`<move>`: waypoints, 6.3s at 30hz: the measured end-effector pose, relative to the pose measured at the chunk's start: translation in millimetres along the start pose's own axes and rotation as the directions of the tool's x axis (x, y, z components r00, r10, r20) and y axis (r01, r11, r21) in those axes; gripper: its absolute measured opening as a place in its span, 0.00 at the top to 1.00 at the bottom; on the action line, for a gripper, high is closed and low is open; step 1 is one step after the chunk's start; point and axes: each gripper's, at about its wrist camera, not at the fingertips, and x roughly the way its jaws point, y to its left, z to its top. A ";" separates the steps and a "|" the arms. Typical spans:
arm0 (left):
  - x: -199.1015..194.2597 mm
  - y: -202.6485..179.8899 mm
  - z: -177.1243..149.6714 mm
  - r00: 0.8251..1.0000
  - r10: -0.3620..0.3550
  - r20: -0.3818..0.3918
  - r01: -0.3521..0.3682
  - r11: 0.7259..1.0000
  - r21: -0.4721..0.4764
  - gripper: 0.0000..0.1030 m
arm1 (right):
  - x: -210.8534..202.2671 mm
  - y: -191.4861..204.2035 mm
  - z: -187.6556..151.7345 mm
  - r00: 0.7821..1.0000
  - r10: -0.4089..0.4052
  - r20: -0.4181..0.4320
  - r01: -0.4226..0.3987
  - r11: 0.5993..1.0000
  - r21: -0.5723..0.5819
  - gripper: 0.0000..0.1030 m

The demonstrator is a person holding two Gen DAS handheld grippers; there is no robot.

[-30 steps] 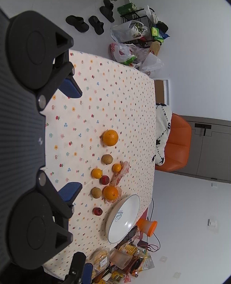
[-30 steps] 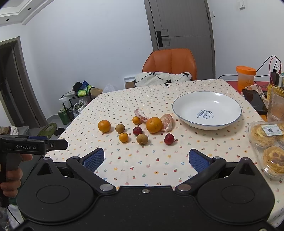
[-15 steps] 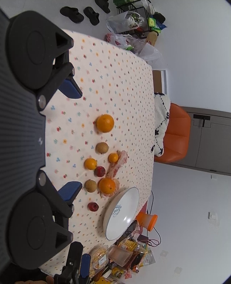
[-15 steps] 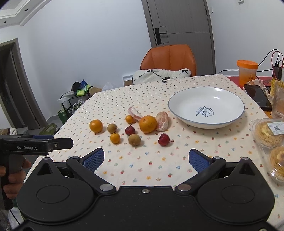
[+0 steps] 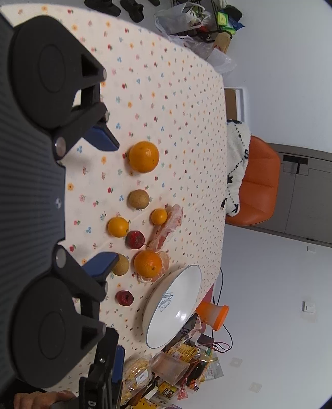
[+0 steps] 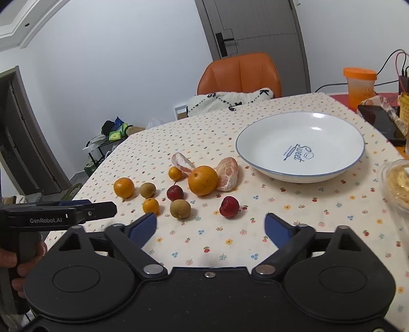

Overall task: Organize fruits
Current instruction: 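Grasp the red plum with the right gripper while the left gripper grasps a small mandarin, then carry the plum with the right gripper into the white plate while the left gripper carries the mandarin there, then open both grippers and withdraw them from the plate toward the remaining fruit, then grasp the large orange with the left gripper while the right gripper grasps a brown kiwi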

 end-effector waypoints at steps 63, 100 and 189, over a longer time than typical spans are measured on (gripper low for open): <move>74.4 -84.6 57.7 0.977 -0.211 0.008 0.211 0.977 -0.012 0.79 | 16.0 -90.3 48.0 0.997 -0.058 0.057 0.048 0.986 0.160 0.79; 88.5 -110.4 66.7 0.990 -0.139 0.006 0.139 0.990 -0.010 0.49 | 8.5 -93.4 52.9 0.990 -0.095 0.104 0.076 0.982 0.176 0.46; 46.8 38.7 25.0 0.998 0.051 0.044 -0.042 0.980 -0.193 0.65 | 62.1 10.1 32.8 0.996 0.084 -0.035 -0.083 0.996 0.015 0.75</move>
